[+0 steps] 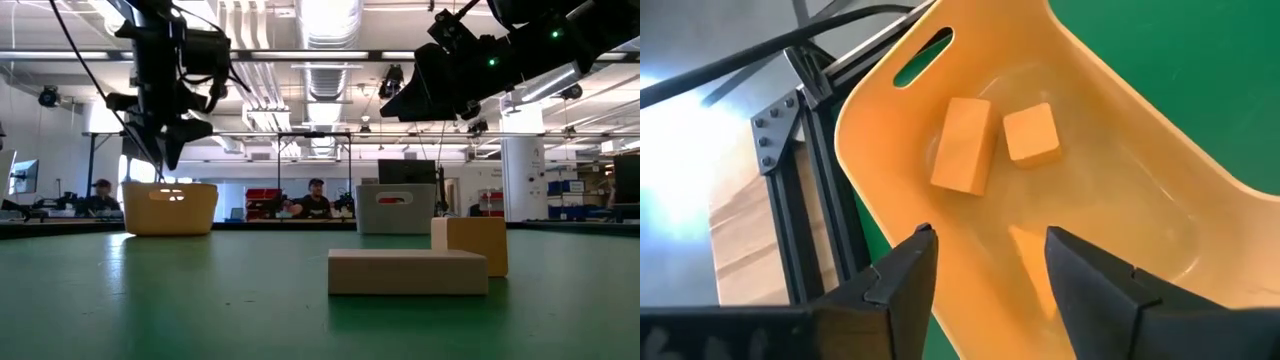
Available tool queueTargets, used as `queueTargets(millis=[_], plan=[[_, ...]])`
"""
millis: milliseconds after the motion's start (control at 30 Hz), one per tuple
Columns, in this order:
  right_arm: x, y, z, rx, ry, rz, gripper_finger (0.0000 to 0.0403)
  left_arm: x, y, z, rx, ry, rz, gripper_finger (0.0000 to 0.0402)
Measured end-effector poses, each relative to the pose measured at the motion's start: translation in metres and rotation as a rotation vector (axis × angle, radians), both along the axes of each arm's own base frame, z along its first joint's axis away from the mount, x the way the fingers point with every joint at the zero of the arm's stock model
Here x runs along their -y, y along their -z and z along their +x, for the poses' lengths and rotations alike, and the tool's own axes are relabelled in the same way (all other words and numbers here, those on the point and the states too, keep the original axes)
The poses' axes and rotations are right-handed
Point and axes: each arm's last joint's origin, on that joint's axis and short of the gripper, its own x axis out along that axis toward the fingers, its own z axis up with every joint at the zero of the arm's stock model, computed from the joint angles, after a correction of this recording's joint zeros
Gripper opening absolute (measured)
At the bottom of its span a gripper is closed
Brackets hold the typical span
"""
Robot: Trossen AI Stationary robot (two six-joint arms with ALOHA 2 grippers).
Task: Sort & place blocks by color
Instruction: Put the yellow block into the yellow bin
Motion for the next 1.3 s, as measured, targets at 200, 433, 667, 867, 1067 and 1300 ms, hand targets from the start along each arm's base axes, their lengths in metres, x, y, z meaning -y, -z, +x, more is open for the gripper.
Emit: queueTargets(millis=[200,433,667,867,1067,1300], plan=[[0.000,0.000,0.000,0.010,-0.002,0.017,0.0298,0.006,-0.009,-0.002,0.040,0.023,0.020,0.0182],[-0.004,-0.005,0.004,0.038,-0.116,0.085,0.0293,0.035,-0.024,0.016,0.187,0.220,0.106,0.0183],[-0.014,-0.023,0.015,0.005,-0.239,0.177,0.0281,0.078,-0.035,0.045,0.366,0.492,0.191,0.0183],[-0.033,-0.035,0.023,-0.146,-0.259,0.243,0.0265,0.112,-0.044,0.059,0.466,0.681,0.240,0.0183],[-0.064,-0.041,0.026,-0.197,-0.341,0.260,0.0247,0.137,-0.047,0.062,0.533,0.776,0.239,0.0183],[-0.101,-0.045,0.029,-0.250,-0.406,0.312,0.0234,0.160,-0.046,0.061,0.602,0.848,0.224,0.0183]])
